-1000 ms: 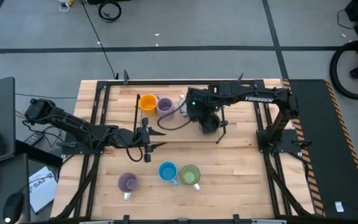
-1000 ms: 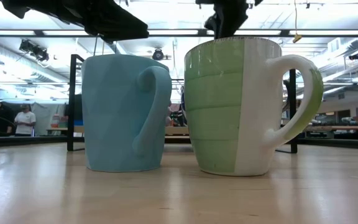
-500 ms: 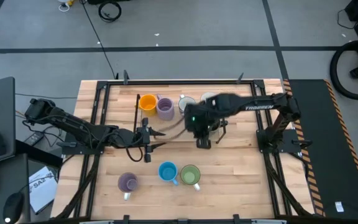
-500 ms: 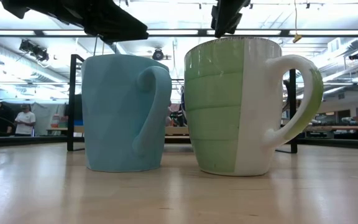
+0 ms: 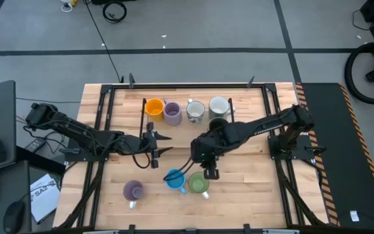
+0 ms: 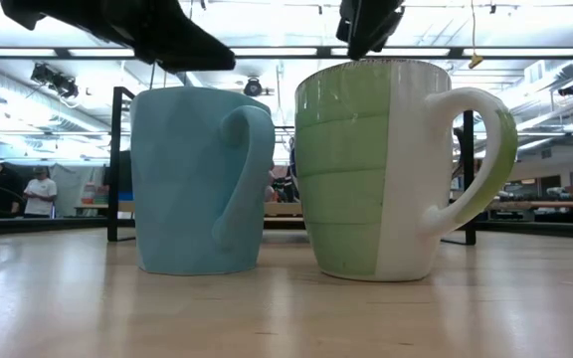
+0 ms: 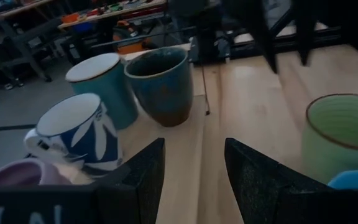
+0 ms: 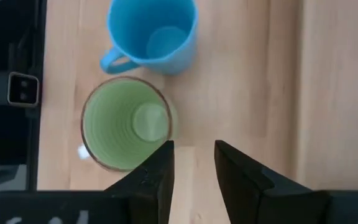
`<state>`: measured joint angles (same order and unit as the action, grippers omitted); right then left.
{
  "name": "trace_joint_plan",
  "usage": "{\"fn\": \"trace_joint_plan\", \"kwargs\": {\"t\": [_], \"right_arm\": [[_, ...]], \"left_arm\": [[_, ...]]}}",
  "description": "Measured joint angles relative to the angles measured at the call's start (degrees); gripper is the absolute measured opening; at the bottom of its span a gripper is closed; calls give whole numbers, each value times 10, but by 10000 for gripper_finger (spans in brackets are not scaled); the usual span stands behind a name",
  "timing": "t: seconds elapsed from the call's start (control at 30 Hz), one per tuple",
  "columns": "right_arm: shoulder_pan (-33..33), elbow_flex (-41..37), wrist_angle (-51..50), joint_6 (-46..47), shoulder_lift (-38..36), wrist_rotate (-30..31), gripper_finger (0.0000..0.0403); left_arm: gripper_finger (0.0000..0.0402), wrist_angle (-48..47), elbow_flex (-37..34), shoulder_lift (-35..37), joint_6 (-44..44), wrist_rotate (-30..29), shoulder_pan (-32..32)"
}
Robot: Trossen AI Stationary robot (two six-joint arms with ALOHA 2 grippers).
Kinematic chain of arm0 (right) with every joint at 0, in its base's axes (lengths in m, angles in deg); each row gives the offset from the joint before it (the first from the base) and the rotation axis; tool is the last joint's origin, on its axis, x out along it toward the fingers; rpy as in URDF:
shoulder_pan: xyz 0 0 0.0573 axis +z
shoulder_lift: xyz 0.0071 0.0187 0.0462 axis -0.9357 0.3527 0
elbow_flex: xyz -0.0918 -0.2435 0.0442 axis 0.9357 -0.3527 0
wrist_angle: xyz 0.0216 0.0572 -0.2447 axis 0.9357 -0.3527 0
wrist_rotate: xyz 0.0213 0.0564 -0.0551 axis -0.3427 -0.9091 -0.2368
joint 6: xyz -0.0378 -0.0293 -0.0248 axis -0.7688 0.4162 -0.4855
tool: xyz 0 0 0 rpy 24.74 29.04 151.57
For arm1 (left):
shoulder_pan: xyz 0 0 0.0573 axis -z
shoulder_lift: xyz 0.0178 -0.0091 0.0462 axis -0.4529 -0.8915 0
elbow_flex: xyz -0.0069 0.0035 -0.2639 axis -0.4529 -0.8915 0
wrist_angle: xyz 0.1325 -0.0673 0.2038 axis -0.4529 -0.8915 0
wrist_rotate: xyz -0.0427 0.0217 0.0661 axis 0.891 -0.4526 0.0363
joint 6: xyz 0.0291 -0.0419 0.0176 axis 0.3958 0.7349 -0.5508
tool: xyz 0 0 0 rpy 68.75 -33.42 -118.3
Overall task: Place coffee mugs
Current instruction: Put the green mug on the shelf
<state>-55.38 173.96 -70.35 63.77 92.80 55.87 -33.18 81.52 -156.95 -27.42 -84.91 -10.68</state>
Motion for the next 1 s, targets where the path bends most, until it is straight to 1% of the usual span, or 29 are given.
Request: {"fn": "trace_joint_plan", "kwargs": {"t": [0.23,0.3,0.43,0.57,0.77,1.0], "right_arm": [[15,13,21,14,51,-25,128],[17,24,19,13,68,-34,129],[19,44,11,11,98,-34,129],[26,56,-3,-1,118,-8,129],[32,56,-4,-13,119,33,129],[35,40,4,-24,119,33,133]], "left_arm": [[174,5,0,13,-13,-7,3],[174,-5,0,23,-15,-19,7],[174,-21,0,42,-15,-42,16],[174,-40,0,52,-19,-56,22],[174,-40,0,54,-35,-58,24],[174,-41,0,54,-45,-62,23]]}}
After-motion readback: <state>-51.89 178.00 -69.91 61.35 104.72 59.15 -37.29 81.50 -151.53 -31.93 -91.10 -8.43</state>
